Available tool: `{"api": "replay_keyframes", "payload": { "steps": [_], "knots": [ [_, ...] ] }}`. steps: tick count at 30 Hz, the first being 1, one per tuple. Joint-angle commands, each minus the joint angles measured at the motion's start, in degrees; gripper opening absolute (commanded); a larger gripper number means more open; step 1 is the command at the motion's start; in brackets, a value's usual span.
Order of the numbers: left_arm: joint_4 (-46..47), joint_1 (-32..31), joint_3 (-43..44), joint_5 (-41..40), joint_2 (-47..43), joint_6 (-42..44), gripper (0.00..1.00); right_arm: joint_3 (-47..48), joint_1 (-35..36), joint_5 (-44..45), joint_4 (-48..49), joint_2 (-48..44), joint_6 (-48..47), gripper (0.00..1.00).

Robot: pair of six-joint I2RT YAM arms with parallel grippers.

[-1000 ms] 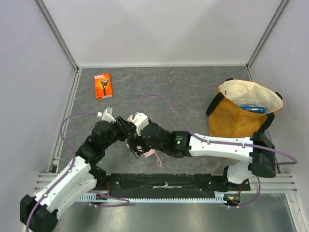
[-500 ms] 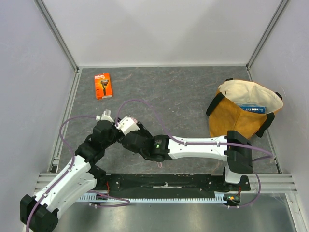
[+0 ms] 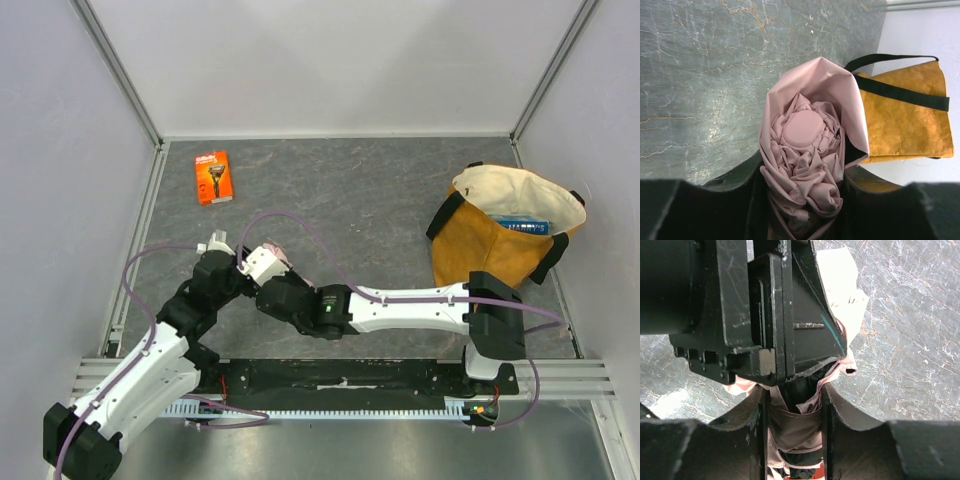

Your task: Put away the umbrella

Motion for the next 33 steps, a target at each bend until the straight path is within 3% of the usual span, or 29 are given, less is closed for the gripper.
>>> {"api": "replay_keyframes", "payload": {
  "steps": [1, 2, 3, 8, 13, 16, 24, 30, 32, 33],
  "knots": [
    [13.1, 0.0, 0.1, 7.2, -2.6, -5.9, 0.60, -6.3, -2.2, -0.1, 7.7, -3.8, 0.5, 0.00],
    [13.4, 0.2, 0.1, 7.0, -2.7, -4.7, 0.75, -7.8, -2.8, -0.9, 9.0, -4.8, 0.9, 0.00],
    [13.1, 0.8, 0.4, 6.6, -2.7, -3.0, 0.85, -9.3, -3.7, -1.9, 10.3, -6.0, 1.4, 0.00],
    [2.2, 5.1, 6.6, 0.4, -6.2, 10.2, 0.89, -15.3, -10.3, -8.8, 13.2, -9.6, 5.1, 0.00],
    [-9.4, 5.5, 9.4, -15.0, -13.7, 17.3, 0.91, -15.4, -20.7, -14.1, 13.0, -8.4, 7.6, 0.00],
    [-9.7, 5.5, 7.6, -16.7, -17.4, 20.6, 0.91, -8.2, -26.7, -13.6, 9.7, -2.5, 7.6, 0.00],
    [-7.8, 5.6, 10.8, -8.3, -17.5, 25.3, 0.92, 23.6, -37.4, -6.1, -7.2, 22.4, 3.7, 0.00],
    [-7.5, 5.5, 12.8, -1.3, -16.7, 24.7, 0.93, 36.3, -39.2, -2.8, -7.2, 32.1, 1.3, 0.06],
    [-6.7, 5.5, 13.2, 2.4, -15.5, 24.8, 0.93, 40.7, -39.9, -3.0, -6.9, 35.0, 0.2, 0.16],
    [-6.2, 5.6, 13.6, 3.8, -14.7, 25.6, 0.93, 41.6, -40.1, -4.2, -5.7, 35.7, -0.9, 0.32]
  ]
}}
